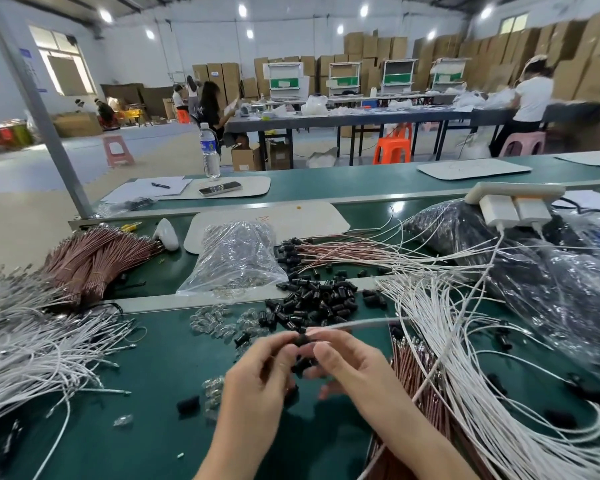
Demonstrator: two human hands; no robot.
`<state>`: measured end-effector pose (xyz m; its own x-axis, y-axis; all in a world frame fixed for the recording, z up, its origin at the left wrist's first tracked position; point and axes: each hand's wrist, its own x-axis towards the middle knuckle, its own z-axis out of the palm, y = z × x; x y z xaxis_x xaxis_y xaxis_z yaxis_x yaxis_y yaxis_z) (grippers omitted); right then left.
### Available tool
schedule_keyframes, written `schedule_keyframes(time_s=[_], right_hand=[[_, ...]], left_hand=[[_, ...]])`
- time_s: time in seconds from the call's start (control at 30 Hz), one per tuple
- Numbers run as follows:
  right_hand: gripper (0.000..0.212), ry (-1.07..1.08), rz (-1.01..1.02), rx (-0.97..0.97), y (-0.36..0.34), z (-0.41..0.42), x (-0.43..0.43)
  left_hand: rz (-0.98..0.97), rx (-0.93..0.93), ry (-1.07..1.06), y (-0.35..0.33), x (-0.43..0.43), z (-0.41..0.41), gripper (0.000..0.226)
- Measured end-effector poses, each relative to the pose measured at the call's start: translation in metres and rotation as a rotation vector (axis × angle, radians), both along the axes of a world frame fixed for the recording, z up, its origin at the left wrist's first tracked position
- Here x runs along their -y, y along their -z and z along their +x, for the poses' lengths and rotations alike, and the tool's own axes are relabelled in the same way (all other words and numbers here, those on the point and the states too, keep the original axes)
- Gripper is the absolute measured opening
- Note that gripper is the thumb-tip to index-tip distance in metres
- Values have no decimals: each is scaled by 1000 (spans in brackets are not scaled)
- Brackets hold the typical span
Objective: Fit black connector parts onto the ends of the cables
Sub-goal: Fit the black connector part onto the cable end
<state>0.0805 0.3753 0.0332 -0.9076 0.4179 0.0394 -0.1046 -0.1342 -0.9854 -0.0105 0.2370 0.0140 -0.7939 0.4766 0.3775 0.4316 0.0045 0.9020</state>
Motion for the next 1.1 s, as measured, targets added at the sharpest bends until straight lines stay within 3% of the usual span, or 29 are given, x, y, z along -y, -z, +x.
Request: schedule_keyframes(time_s=[0.13,0.23,0.33,0.47,0.7,0.9,1.1], right_hand=[[23,112,-31,-31,0,-2,-2],[28,188,-151,-54,0,-1,-7],[36,225,-282,-52,0,-2,-11],[29,207,-368,-41,2,-4,-14],[25,151,-340,-17,2,-5,-11],[34,114,-308,-4,2,-6,-10],[35,101,-325,-25,2,-6,-9]], left_hand=[[-84,-90,73,4,-6,8,22],[-82,-80,22,5,-5,5,31],[-85,-83,-5,7,-2,2,22],[-112,-100,-19,8,-2,0,15],[-97,-75,1,8,-2,-1,13],[-101,-73,9,7,-1,-1,9],[-123,-98,-14,9,-2,0,24]])
